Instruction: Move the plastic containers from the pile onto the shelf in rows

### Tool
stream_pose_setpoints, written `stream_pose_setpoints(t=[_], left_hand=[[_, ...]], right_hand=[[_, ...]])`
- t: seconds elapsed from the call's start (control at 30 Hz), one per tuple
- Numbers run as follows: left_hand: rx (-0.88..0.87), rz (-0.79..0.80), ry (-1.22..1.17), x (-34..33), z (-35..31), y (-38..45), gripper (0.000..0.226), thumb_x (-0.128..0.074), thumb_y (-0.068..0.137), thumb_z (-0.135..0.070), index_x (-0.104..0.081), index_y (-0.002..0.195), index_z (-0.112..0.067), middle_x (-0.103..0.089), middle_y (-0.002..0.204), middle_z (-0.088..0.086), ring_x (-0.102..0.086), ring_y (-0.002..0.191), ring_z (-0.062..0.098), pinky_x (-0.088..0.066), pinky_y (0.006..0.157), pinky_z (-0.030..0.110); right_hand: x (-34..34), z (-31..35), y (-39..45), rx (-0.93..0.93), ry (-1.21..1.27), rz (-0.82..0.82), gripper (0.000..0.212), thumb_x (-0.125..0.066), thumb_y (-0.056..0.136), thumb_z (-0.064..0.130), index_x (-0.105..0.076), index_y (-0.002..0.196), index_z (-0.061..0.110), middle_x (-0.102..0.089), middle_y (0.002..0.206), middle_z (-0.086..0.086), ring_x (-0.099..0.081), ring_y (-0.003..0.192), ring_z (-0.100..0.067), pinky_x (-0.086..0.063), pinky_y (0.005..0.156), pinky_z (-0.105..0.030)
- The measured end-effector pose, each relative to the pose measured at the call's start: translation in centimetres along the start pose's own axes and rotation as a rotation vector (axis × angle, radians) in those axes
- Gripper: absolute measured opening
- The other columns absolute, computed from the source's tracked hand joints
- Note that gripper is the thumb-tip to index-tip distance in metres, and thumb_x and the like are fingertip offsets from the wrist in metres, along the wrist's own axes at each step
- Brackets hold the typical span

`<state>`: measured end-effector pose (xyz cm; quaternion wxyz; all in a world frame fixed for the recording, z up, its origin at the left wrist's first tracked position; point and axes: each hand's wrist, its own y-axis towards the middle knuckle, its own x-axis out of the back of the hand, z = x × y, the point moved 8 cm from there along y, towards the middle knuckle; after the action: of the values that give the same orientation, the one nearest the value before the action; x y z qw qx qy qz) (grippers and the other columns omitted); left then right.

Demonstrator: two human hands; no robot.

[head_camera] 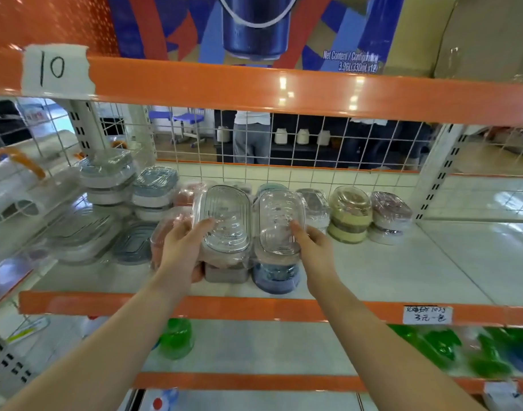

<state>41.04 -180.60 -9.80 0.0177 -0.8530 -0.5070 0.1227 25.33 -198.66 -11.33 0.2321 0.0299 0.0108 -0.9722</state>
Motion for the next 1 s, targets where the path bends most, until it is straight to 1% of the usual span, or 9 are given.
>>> stream_pose_setpoints(t=[0.07,0.13,0.33,0.5,0.6,0.7,0.87,0.93,1.0], left_hand=[[0.005,0.012,-0.012,0.0,0.2,0.0,0.023,-0.067,0.085,-0.029,-0.059,0.100,-0.014,-0.058,0.052,-0.004,-0.056,0.042,0.014,-0.047,0.052,0.029],[-0.006,0.021,-0.009,0.2,0.0,-0.1,0.020,-0.066,0.086,-0.027,-0.061,0.101,-0.015,-0.064,0.064,0.002,-0.060,0.051,0.019,-0.050,0.060,0.035],[-0.047,0.018,0.003,2.6,-1.2,-0.3,0.024,-0.064,0.087,-0.023,-0.058,0.104,-0.006,-0.065,0.089,0.019,-0.062,0.073,0.036,-0.045,0.074,0.071],[-0.114,-0.104,-0.041,6.2,-2.8,-0.4,0.011,-0.063,0.086,-0.020,-0.062,0.095,-0.013,-0.067,0.080,0.005,-0.063,0.072,0.024,-0.049,0.064,0.033],[-0.134,-0.216,-0.036,8.9,-3.6,-0.6,0.004,-0.063,0.085,-0.018,-0.061,0.089,-0.016,-0.055,0.060,-0.006,-0.049,0.054,0.014,-0.040,0.053,0.026],[-0.144,-0.320,-0.022,12.0,-3.6,-0.9,0.005,-0.061,0.086,-0.020,-0.060,0.083,-0.016,-0.035,0.041,-0.011,-0.032,0.047,0.014,-0.030,0.050,0.027],[-0.124,-0.385,-0.032,15.8,-3.4,-2.1,0.005,-0.060,0.089,-0.020,-0.058,0.086,-0.016,-0.038,0.045,-0.006,-0.035,0.033,0.005,-0.032,0.039,0.020],[-0.094,-0.371,-0.058,16.8,-3.2,-2.3,0.004,-0.060,0.088,-0.018,-0.057,0.087,-0.016,-0.041,0.051,-0.003,-0.038,0.031,0.005,-0.038,0.039,0.020],[-0.082,-0.359,-0.069,17.8,-3.0,-2.2,0.006,-0.061,0.086,-0.013,-0.056,0.087,-0.014,-0.048,0.054,-0.001,-0.041,0.029,0.004,-0.038,0.035,0.017]], right_hand=[[0.0,0.2,-0.1,0.006,-0.018,0.000,0.050,-0.063,0.088,0.034,-0.058,0.104,-0.012,-0.057,0.101,-0.035,-0.051,0.077,-0.019,-0.049,0.070,-0.036],[-0.3,0.4,-0.1,0.013,-0.029,0.014,0.047,-0.063,0.088,0.034,-0.060,0.102,-0.010,-0.056,0.084,-0.026,-0.051,0.074,-0.019,-0.045,0.067,-0.029],[-3.1,0.7,-0.5,0.051,-0.022,0.105,0.031,-0.061,0.091,0.028,-0.059,0.088,-0.002,-0.052,0.079,-0.010,-0.050,0.073,-0.020,-0.045,0.066,-0.032],[-6.7,1.3,-1.4,0.044,0.048,0.170,0.021,-0.061,0.090,0.029,-0.066,0.095,0.010,-0.066,0.087,-0.003,-0.060,0.081,-0.014,-0.049,0.072,-0.022],[-9.3,1.3,-2.2,0.048,0.053,0.212,0.032,-0.062,0.090,0.027,-0.063,0.098,-0.003,-0.065,0.096,-0.024,-0.060,0.082,-0.021,-0.052,0.083,-0.034],[-12.0,1.0,-2.9,0.064,0.024,0.275,0.030,-0.063,0.090,0.028,-0.063,0.097,-0.001,-0.067,0.091,-0.016,-0.063,0.083,-0.023,-0.052,0.080,-0.034],[-15.7,0.6,-4.6,0.085,0.019,0.350,0.061,-0.068,0.082,0.043,-0.057,0.103,-0.013,-0.060,0.087,-0.014,-0.054,0.083,-0.018,-0.047,0.078,-0.031],[-16.9,0.0,-5.0,0.070,0.047,0.365,0.064,-0.071,0.073,0.052,-0.061,0.096,-0.007,-0.061,0.090,-0.028,-0.057,0.082,-0.020,-0.052,0.084,-0.042],[-17.7,-0.7,-5.1,0.044,0.066,0.375,0.044,-0.074,0.068,0.053,-0.069,0.080,0.012,-0.067,0.076,-0.014,-0.061,0.078,-0.023,-0.053,0.083,-0.056]])
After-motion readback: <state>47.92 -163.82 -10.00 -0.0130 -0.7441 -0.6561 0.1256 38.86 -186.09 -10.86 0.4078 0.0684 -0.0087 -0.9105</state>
